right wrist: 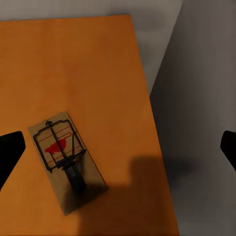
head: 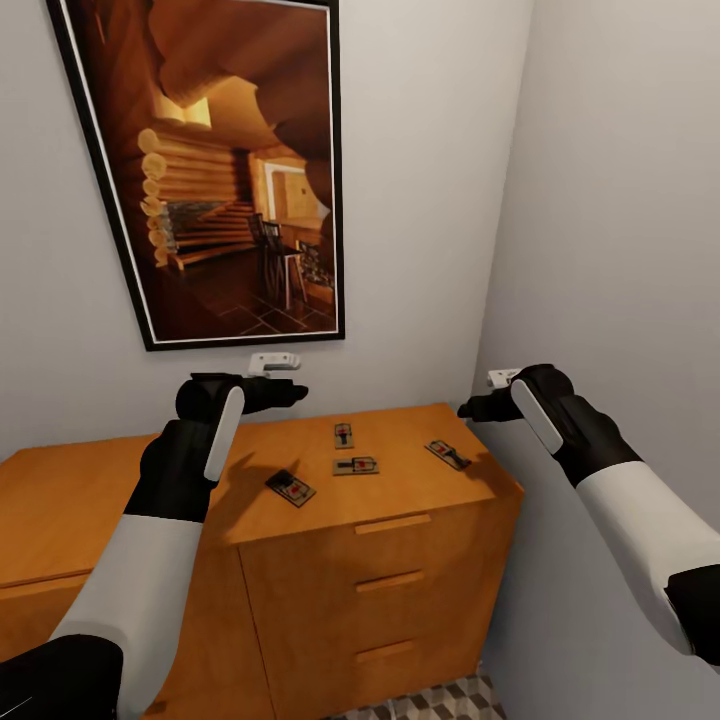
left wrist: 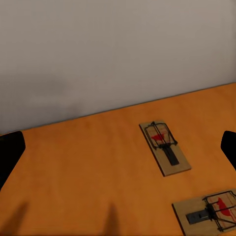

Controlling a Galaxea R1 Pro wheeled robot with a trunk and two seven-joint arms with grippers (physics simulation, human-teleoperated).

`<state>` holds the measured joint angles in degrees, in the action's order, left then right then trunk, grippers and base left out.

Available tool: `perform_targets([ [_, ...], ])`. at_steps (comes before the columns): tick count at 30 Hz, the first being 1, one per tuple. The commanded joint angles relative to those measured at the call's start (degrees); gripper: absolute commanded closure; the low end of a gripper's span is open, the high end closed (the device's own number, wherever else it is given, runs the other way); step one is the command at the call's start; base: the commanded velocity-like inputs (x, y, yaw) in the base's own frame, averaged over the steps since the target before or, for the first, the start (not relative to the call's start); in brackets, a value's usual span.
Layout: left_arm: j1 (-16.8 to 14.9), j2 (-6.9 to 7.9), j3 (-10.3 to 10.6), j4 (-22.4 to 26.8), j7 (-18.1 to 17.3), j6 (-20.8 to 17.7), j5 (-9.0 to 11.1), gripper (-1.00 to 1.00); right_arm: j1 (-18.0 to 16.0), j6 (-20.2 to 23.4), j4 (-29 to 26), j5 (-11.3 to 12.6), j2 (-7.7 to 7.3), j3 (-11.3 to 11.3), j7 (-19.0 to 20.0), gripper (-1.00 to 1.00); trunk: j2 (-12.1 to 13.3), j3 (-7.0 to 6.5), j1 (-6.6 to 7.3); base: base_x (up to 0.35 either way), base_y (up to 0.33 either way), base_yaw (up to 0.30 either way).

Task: Take the four mousetraps from the cabinet in the bathroom and place them on the bathroom floor. Make sure all four end up on the same floor surface, and ensure that at least two of them are either under or directly next to the same bathroom sink.

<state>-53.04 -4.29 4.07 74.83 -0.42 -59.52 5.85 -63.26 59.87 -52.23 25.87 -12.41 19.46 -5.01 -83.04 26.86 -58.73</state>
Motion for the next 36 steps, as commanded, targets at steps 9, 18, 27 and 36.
perform_targets([
  [9, -0.05, -0.01, -0.03, 0.02, 0.15, -0.25, 0.23, -1.00, -0.04, 0.13, -0.05, 0.58, -0.07, 0.29, -0.53, -1.00, -0.04, 0.07, 0.00, 0.080, 0.000, 0.000],
  [18, -0.05, -0.01, -0.04, 0.04, 0.09, -0.19, 0.22, -1.00, -0.03, 0.13, -0.04, 0.61, -0.07, 0.31, -0.53, -1.00, -0.04, 0.07, 0.00, 0.021, 0.000, 0.000],
  [27, -0.05, -0.01, -0.04, 0.05, 0.08, -0.16, 0.22, -1.00, -0.08, 0.13, 0.31, 0.66, 0.30, 0.25, -0.49, -1.00, -0.04, 0.07, 0.00, 0.004, 0.000, 0.000],
  [36, -0.05, -0.01, -0.03, 0.05, 0.07, -0.16, 0.22, -1.00, -0.02, 0.13, 0.90, 0.67, 2.25, 0.22, -0.44, -1.00, -0.04, 0.07, 0.00, 0.000, 0.000, 0.000],
])
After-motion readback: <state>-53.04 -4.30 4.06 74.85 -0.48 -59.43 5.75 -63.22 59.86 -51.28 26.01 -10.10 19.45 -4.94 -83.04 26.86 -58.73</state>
